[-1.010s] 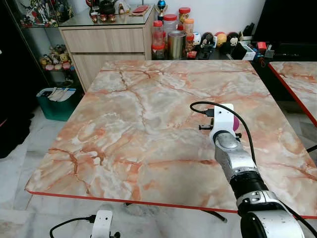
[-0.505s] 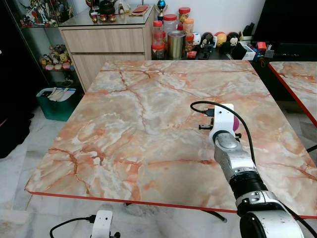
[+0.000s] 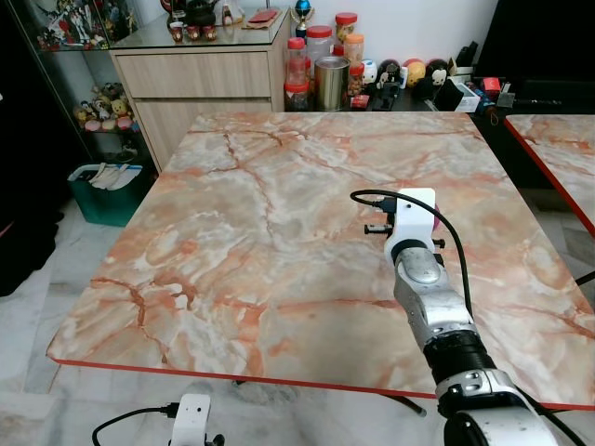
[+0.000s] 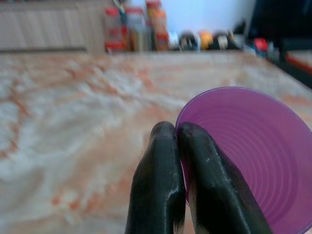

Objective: Setting the table

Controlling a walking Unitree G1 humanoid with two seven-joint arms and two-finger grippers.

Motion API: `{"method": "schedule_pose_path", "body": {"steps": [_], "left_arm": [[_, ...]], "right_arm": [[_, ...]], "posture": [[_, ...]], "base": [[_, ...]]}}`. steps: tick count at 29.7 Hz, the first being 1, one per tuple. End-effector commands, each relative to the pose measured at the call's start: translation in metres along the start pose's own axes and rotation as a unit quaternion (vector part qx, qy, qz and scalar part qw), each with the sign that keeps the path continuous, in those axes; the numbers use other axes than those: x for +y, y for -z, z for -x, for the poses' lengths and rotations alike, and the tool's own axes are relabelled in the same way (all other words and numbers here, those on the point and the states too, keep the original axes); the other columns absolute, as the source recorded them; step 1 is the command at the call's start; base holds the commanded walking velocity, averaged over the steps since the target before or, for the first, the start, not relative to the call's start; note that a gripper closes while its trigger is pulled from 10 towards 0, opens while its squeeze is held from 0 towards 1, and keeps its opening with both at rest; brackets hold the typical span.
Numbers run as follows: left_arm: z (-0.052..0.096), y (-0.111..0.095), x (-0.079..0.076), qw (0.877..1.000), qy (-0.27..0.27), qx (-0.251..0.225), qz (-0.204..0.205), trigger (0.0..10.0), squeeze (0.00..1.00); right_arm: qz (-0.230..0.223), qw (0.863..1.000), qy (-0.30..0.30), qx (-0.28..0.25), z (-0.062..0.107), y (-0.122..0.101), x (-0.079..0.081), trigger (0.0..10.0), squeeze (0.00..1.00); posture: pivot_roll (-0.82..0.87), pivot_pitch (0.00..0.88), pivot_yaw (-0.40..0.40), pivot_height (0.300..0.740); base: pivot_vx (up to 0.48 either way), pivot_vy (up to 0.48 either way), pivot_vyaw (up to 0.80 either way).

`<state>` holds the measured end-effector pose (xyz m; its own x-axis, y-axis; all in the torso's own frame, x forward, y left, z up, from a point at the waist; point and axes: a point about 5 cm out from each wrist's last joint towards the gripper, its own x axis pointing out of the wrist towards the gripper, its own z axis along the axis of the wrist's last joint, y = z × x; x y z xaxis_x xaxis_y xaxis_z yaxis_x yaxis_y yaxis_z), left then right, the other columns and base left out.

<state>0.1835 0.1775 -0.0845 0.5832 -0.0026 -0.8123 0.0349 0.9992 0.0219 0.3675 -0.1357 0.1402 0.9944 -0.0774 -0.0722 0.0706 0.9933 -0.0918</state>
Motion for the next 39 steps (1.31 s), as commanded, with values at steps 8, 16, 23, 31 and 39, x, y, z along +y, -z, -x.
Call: {"method": "schedule_pose_path", "body": {"steps": [8, 16, 23, 31, 39], "left_arm": [[0.001, 0.002, 0.006, 1.000, -0.024, 0.000, -0.003, 10.0, 0.00], [0.001, 0.005, 0.006, 1.000, -0.029, 0.002, -0.004, 10.0, 0.00], [0.001, 0.003, 0.006, 1.000, -0.029, -0.001, -0.004, 10.0, 0.00], [0.001, 0.005, 0.006, 1.000, -0.030, 0.004, -0.005, 10.0, 0.00], [0.001, 0.005, 0.007, 0.999, -0.031, 0.003, -0.007, 10.0, 0.00]], "right_arm": [[-0.001, 0.996, -0.049, -0.070, 0.010, -0.011, 0.023, 10.0, 0.00], [-0.006, 0.994, -0.057, -0.092, 0.009, -0.018, 0.025, 10.0, 0.00], [-0.007, 0.993, -0.058, -0.104, 0.008, -0.023, 0.023, 10.0, 0.00], [-0.006, 0.992, -0.062, -0.106, 0.009, -0.022, 0.024, 10.0, 0.00], [-0.004, 0.992, -0.063, -0.108, 0.009, -0.022, 0.023, 10.0, 0.00]], "posture": [[-0.02, 0.000, 0.017, 0.740], [-0.02, 0.000, 0.015, 0.740], [-0.02, 0.000, 0.011, 0.740], [-0.02, 0.000, 0.016, 0.740], [-0.03, 0.000, 0.018, 0.740]], "base": [[0.000, 0.000, 0.00], [0.000, -0.101, 0.00], [0.000, -0.257, 0.00], [0.000, -0.294, 0.00], [0.000, -0.319, 0.00]]}}
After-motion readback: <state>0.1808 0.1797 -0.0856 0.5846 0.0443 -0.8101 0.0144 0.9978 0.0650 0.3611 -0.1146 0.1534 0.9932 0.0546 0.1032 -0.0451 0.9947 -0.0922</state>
